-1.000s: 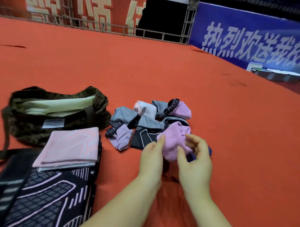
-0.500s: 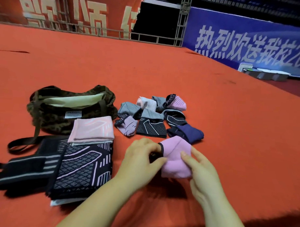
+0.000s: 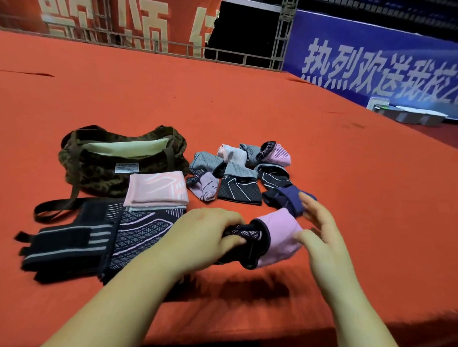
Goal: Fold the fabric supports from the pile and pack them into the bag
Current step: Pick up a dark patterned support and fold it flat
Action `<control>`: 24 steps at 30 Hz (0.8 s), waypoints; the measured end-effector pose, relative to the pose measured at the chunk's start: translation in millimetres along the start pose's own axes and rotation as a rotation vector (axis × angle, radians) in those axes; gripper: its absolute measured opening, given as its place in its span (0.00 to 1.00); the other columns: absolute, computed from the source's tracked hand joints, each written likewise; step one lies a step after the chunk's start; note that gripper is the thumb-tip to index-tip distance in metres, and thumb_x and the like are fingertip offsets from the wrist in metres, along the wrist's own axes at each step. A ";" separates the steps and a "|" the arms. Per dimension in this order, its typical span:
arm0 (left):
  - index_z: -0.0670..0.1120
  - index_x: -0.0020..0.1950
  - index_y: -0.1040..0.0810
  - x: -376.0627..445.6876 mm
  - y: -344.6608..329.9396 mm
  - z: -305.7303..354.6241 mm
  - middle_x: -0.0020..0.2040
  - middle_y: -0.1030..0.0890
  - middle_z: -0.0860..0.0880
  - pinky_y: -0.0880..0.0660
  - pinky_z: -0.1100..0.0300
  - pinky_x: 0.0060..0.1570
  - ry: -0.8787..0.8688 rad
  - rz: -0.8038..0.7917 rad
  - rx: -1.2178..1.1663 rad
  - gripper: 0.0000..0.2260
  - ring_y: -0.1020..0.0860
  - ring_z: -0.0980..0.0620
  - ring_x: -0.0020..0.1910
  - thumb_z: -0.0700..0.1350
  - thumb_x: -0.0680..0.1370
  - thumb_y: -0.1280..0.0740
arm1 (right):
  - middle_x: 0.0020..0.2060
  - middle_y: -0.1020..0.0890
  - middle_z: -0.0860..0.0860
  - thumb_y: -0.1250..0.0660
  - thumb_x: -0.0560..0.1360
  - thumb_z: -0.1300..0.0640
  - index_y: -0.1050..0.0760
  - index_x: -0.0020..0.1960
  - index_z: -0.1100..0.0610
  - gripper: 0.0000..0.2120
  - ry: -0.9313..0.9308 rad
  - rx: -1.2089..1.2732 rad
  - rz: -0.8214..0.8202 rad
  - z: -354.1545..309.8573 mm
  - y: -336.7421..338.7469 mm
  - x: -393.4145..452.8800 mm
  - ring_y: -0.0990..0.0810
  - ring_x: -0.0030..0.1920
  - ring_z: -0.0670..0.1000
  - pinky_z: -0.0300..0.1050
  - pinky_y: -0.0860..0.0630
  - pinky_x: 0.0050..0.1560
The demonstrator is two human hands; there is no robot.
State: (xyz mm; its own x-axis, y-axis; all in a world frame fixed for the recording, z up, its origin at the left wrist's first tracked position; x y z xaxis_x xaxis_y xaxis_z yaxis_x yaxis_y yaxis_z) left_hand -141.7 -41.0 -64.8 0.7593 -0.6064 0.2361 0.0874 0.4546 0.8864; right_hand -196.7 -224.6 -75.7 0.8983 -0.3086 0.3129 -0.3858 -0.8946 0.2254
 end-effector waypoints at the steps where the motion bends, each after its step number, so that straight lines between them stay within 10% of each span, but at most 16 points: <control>1: 0.55 0.57 0.23 -0.1 2.5 2.2 0.53 0.20 0.54 0.30 0.58 0.52 -0.021 0.036 0.041 0.10 0.24 0.53 0.54 0.54 0.77 0.36 | 0.58 0.25 0.38 0.36 0.65 0.53 0.28 0.59 0.41 0.22 0.096 -0.096 -0.032 -10.3 -5.6 -2.7 0.29 0.59 0.34 0.24 0.35 0.57; 8: 0.55 0.56 0.22 -4.1 11.2 9.3 0.52 0.20 0.55 0.30 0.59 0.50 -0.075 0.218 0.059 0.11 0.24 0.54 0.53 0.57 0.76 0.36 | 0.43 0.20 0.40 0.42 0.68 0.40 0.20 0.47 0.47 0.17 0.217 -0.544 0.087 -8.4 -37.1 -9.1 0.22 0.48 0.48 0.52 0.27 0.54; 15: 0.53 0.44 0.19 -10.2 5.8 10.3 0.36 0.20 0.55 0.25 0.58 0.35 -0.191 0.231 0.122 0.13 0.22 0.51 0.37 0.57 0.72 0.41 | 0.32 0.23 0.48 0.41 0.72 0.42 0.27 0.35 0.54 0.17 0.165 -0.556 0.221 -1.5 -41.8 -8.7 0.28 0.38 0.52 0.49 0.31 0.42; 24: 0.54 0.48 0.22 -17.6 11.0 -7.5 0.44 0.22 0.58 0.33 0.65 0.45 -0.008 0.290 -0.120 0.10 0.26 0.59 0.45 0.57 0.75 0.38 | 0.38 0.22 0.56 0.35 0.76 0.52 0.31 0.33 0.53 0.14 -0.153 -0.476 0.276 44.5 1.3 13.9 0.27 0.40 0.57 0.48 0.33 0.42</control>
State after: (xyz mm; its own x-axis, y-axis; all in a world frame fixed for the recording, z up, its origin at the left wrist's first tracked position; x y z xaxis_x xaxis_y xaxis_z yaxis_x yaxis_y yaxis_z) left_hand -149.2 -20.5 -62.2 0.7585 -0.4454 0.4758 -0.0557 0.6830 0.7283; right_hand -175.3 -244.4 -112.1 0.7573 -0.5850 0.2904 -0.6310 -0.5406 0.5565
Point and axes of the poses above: each hand's wrist, its own x-axis towards the middle knuckle, its own y-axis out of the back of the hand, z = x × y, the point moved 4 cm from there along x, towards the middle knuckle
